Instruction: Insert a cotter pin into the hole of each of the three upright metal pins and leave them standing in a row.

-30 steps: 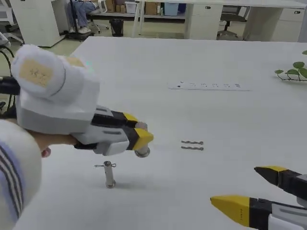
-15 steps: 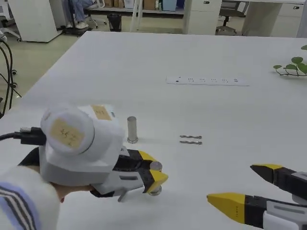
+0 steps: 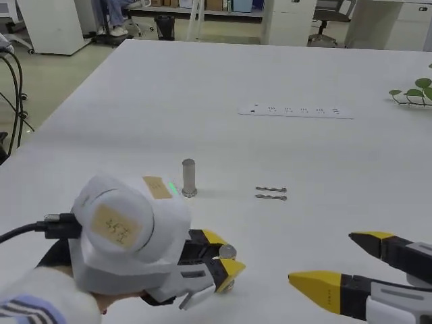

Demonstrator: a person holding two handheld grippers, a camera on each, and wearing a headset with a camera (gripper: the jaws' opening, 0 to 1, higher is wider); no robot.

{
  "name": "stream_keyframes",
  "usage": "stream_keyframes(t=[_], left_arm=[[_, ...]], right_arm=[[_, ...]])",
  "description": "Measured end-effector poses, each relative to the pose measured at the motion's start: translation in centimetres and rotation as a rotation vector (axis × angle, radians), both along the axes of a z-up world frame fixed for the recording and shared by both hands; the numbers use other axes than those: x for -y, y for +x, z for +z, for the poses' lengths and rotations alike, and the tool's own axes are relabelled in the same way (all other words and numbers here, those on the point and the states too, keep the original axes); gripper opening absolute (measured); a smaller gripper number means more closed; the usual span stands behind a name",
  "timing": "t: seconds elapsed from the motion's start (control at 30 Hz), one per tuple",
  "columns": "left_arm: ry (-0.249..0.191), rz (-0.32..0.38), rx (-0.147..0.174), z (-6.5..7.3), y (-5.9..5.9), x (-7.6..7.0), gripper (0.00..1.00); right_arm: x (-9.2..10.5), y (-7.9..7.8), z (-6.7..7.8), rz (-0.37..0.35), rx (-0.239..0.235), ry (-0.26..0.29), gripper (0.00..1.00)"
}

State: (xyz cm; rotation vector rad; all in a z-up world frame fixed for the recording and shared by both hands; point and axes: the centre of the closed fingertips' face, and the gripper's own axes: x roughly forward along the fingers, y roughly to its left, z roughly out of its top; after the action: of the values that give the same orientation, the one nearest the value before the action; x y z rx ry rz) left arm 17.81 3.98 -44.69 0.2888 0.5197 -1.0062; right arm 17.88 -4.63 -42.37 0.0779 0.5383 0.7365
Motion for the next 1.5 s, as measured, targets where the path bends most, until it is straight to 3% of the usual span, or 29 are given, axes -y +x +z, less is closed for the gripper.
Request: stream_keyframes(t=[0.27,0.33,0.43,0.63,0.73,0.83,0.93,1.07,1.1,1.17,1.3,1.5], left_arm=[[-0.002,-0.015,0.012,-0.3,-0.6,0.4,0.09],[-0.010,-0.017,0.000,-0.3,-0.8,0.5,0.10],[-0.002,-0.034,0.014,-0.3,-1.0,0.5,0.10],[-0.009,-0.035,0.025,-0.3,-1.0,0.5,0.10],[-0.024,-0.027,0.009,-0.3,-1.0,0.5,0.10],[-0.016,-0.043,0.023,-0.2,-1.0,0.6,0.10],[-0.058,-0.044,0.021,0.9,-0.9,0.6,0.11],[-0.090,-0.047,0.019,2.2,-0.9,0.4,0.24],[-0.107,-0.043,0.019,2.6,-0.8,0.3,0.27],[-0.171,-0.004,-0.012,3.5,-0.7,0.1,0.35],[-0.182,0.001,-0.016,4.0,-1.0,-1.0,0.40],[-0.228,0.028,-0.045,4.9,-2.0,-2.5,0.59]], right_arm=[[0.0,0.1,0.0,-0.003,0.003,0.000,0.79],[0.0,0.0,0.0,-0.001,0.003,0.000,0.79],[0.0,0.0,0.0,-0.001,0.004,-0.001,0.79],[0.1,0.1,0.1,-0.003,0.014,-0.009,0.78],[0.1,0.1,0.1,-0.003,0.015,-0.013,0.78],[0.0,0.1,0.1,0.002,0.014,-0.014,0.78],[-0.1,0.1,0.2,0.008,0.017,-0.019,0.78],[0.0,0.2,0.3,0.011,0.021,-0.022,0.77],[0.0,0.2,0.3,0.012,0.022,-0.021,0.77],[0.0,0.3,0.4,0.013,0.023,-0.023,0.77],[0.1,0.4,0.4,0.013,0.025,-0.023,0.76],[0.5,0.5,0.5,0.005,0.025,-0.027,0.76]])
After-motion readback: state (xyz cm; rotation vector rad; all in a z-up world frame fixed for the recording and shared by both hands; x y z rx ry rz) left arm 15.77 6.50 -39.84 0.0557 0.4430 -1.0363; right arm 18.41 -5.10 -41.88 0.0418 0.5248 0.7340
